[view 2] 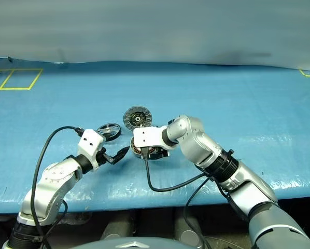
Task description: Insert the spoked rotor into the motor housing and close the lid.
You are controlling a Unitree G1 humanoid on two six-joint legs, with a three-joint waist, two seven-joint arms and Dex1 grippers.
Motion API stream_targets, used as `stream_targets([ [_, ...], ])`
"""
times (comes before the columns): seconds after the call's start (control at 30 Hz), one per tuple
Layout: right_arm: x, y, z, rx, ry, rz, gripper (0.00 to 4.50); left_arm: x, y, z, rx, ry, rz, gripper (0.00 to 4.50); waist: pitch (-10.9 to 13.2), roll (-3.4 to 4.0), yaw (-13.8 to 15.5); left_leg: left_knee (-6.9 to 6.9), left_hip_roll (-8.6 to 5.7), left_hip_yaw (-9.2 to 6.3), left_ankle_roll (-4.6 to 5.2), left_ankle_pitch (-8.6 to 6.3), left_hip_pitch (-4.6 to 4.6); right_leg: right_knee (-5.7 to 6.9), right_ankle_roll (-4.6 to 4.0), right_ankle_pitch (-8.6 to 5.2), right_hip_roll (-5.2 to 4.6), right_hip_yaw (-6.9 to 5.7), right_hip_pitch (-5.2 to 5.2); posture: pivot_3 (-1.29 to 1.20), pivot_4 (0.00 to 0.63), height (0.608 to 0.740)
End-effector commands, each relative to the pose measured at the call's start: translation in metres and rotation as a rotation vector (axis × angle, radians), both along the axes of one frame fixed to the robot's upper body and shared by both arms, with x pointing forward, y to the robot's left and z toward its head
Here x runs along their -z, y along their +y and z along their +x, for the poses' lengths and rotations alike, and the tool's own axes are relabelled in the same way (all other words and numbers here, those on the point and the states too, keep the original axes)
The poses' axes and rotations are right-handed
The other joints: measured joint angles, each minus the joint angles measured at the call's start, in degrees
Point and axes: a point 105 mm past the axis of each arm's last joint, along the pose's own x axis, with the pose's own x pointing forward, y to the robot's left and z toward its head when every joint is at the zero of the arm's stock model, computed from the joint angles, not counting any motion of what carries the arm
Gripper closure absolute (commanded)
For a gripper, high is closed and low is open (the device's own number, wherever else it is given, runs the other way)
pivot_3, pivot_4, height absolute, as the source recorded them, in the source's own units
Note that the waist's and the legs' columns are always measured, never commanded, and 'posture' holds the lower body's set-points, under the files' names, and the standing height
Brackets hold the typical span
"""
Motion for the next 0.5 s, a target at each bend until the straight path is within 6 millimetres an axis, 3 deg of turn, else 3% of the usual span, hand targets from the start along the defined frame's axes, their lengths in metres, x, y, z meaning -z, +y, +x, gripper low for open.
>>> stream_targets([
  [0.03, -0.035, -0.003, 0.003, 0.031, -0.067, 0.128, 1.0, -0.009, -0.002, 0.002, 0.013, -0.038, -0.005, 0.0, 0.0, 0.0, 0.09, 0.0, 0.0, 0.0, 0.0, 0.0, 0.0, 0.0, 0.0, 0.0, 0.0, 0.0, 0.0, 0.0, 0.15, 0.74],
  [0.27, -0.043, -0.05, -0.003, 0.256, 0.037, 0.448, 1.0, -0.016, -0.008, -0.003, 0.063, -0.071, -0.028, 0.0, -0.01, -0.03, 0.81, 0.03, -0.04, -0.01, 0.01, -0.01, -0.08, -0.09, 0.01, 0.0, -0.04, 0.0, 0.01, 0.0, 0.15, 0.74],
  [0.4, -0.037, -0.084, 0.017, 0.558, -0.054, 0.598, 1.0, -0.017, -0.009, -0.007, 0.078, -0.072, -0.032, 0.0, -0.01, -0.02, 0.45, 0.05, -0.01, 0.03, 0.01, -0.01, -0.08, -0.03, 0.0, 0.0, -0.03, 0.01, -0.03, 0.0, 0.15, 0.74],
  [0.5, -0.022, -0.102, 0.026, 0.778, -0.068, 0.691, 1.0, -0.016, -0.01, -0.008, 0.087, -0.065, -0.035, 0.0, -0.02, -0.02, 0.29, 0.08, 0.03, 0.03, 0.01, 0.0, -0.05, 0.04, 0.0, 0.0, 0.01, 0.01, -0.02, 0.0, 0.15, 0.74],
])
